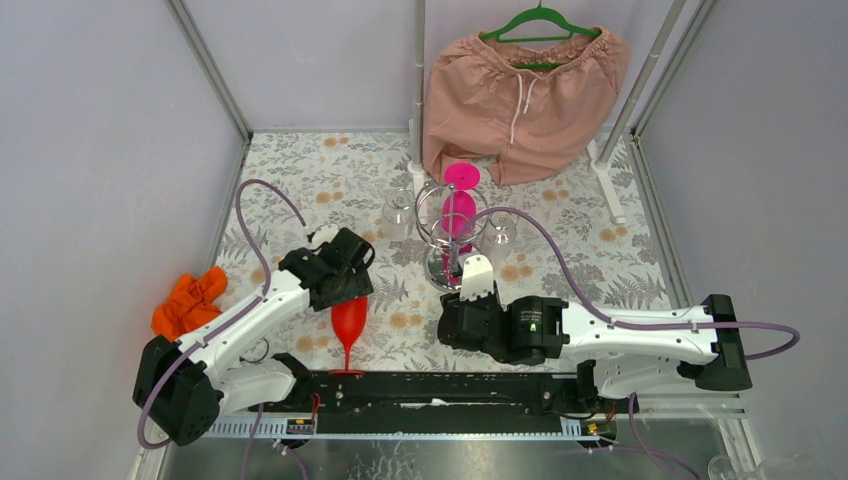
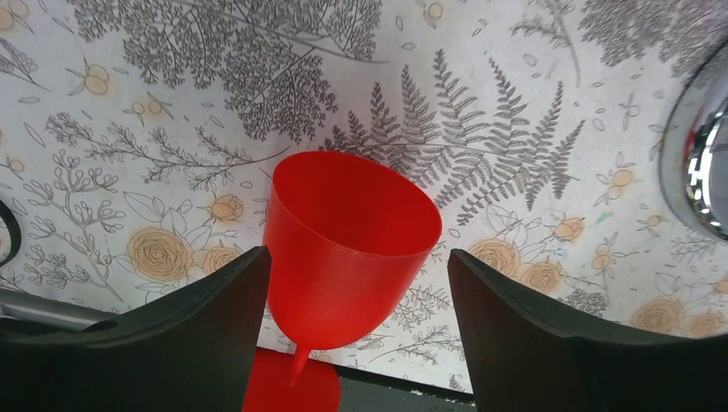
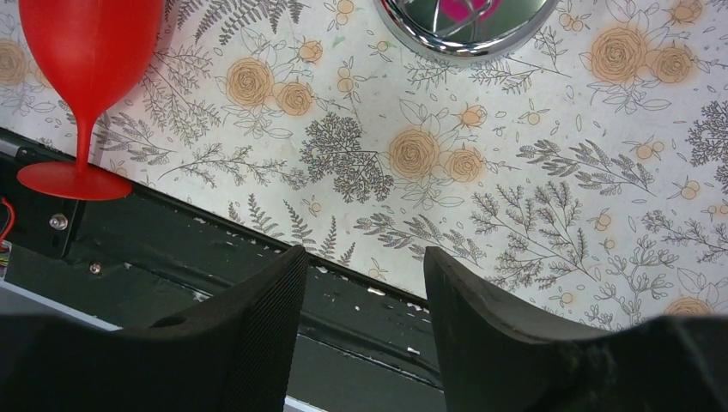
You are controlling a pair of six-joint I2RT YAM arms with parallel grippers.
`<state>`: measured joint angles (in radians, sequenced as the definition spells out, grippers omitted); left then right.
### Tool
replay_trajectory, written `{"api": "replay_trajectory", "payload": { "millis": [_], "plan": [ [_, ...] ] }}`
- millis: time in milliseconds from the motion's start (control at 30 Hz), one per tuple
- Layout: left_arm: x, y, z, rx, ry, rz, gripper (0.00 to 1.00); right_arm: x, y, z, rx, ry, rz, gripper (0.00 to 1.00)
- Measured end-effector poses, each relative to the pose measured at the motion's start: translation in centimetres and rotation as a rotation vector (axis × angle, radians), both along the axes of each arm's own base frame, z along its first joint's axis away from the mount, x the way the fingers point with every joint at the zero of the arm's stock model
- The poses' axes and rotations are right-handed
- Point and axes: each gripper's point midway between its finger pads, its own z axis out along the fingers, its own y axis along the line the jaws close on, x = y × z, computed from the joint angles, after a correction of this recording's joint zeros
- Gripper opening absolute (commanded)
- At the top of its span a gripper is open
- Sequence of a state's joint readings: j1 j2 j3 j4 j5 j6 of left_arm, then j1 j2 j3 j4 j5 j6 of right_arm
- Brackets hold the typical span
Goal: Take the wine glass off the wine glass rack
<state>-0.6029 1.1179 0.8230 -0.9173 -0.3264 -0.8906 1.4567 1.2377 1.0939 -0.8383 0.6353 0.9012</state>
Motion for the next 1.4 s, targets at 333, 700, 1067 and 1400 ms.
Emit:
{"api": "replay_trajectory", "payload": {
  "millis": [333,700,1067,1400],
  "plan": [
    [-0.7,0.2,-2.4,0.045,0.052,0.015,0.80,-0.3,-0.7,-1.6,-0.023,0.010,0.010,0.60],
    [-0.4,-0.6,-2.6,0.028,0.036,-0.003,0.76,-0.4,-0.6,-1.6,-0.013,0.015,0.017,0.60],
    [-0.7,-4.4,-3.1,-0.031,-0.020,-0.093,0.79,-1.0,-1.4,-3.0,-0.038,0.046,0.029,0.60],
    [-1.1,-7.5,-4.3,-0.046,-0.030,-0.137,0.86,-1.3,-1.9,-2.5,0.004,0.057,0.032,0.60]
  ]
}}
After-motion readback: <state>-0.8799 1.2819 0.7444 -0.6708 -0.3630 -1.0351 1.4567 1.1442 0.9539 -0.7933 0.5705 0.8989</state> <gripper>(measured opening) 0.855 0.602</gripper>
